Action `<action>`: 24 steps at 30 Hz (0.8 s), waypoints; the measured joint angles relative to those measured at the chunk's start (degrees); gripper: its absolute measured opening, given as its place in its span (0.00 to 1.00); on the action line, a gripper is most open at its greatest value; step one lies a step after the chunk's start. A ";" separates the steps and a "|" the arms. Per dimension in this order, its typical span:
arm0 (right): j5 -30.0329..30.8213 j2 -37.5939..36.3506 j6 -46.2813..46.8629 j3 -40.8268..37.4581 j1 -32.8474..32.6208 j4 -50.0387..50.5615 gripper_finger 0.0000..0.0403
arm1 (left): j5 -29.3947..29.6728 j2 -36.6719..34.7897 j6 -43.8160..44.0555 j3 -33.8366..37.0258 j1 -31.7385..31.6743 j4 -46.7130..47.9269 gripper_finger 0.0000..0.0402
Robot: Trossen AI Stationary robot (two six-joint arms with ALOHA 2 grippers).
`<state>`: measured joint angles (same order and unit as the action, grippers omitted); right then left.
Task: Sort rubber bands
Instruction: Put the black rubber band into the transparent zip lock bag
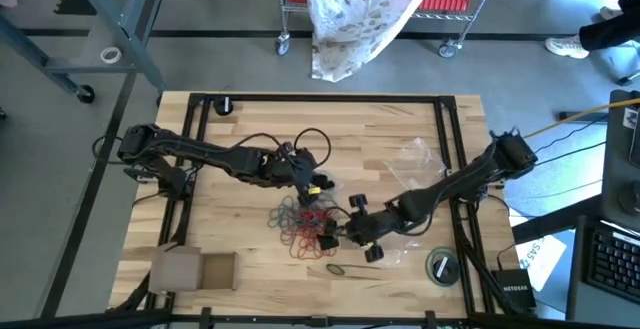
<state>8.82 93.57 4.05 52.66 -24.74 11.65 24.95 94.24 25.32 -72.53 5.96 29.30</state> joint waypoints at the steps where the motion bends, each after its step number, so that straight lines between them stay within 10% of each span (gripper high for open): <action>1: 0.15 0.33 0.01 -1.04 0.30 -1.98 0.30 | -0.09 0.00 0.02 0.00 0.00 0.02 0.00; 13: -3.97 6.81 -1.26 -2.73 3.37 -7.46 0.27 | -0.13 0.00 0.24 0.00 0.00 -0.20 0.00; 24: -2.99 9.36 -3.10 -2.64 4.22 -8.29 0.01 | -0.13 0.00 0.24 0.00 0.07 -0.34 0.00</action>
<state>5.83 102.93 0.96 50.02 -20.52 3.36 24.82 94.24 25.56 -72.53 6.02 28.96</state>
